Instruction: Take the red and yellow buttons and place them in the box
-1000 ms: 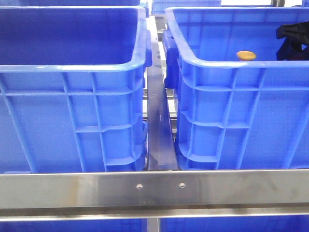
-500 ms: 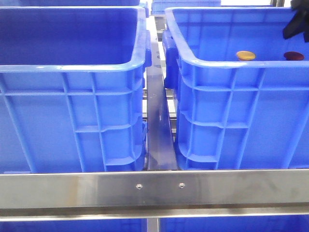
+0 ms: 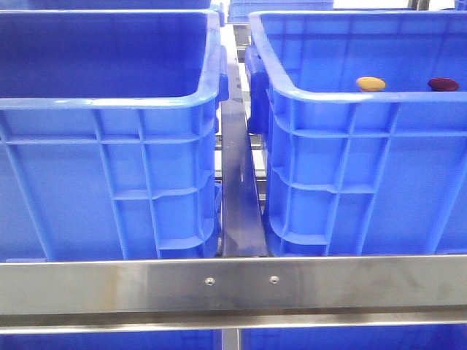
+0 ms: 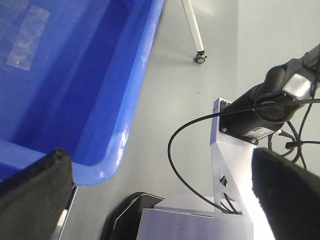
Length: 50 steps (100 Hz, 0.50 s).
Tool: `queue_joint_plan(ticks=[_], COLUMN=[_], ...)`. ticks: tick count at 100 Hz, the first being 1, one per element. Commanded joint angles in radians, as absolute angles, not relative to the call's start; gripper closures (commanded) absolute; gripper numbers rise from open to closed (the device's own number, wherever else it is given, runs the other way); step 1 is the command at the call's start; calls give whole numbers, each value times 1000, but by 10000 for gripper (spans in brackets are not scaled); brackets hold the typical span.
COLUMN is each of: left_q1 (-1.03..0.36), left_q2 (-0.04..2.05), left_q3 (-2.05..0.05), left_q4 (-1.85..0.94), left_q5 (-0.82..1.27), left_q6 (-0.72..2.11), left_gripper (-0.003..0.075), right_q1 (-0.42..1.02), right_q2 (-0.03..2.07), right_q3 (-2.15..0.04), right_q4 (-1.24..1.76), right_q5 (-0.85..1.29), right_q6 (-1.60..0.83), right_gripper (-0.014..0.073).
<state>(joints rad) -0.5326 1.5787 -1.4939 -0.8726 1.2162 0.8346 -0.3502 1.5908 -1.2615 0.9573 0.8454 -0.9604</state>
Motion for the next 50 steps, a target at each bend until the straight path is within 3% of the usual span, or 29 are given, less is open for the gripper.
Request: queue_joint_plan(ticks=[1, 50], left_q1=[-536, -536], left_q2=[1541, 1541], left_q3=[-1526, -1526], left_q4=[-934, -934], left_q5=[1203, 1203], left_q6=[835, 835], left_gripper=[41, 41], right_q1=[-357, -342], right_q2=[1503, 1108], right_q3=[-1243, -835], right_q4=[991, 932], right_q5=[802, 339], right_q6=[-959, -986], right_gripper=[653, 653])
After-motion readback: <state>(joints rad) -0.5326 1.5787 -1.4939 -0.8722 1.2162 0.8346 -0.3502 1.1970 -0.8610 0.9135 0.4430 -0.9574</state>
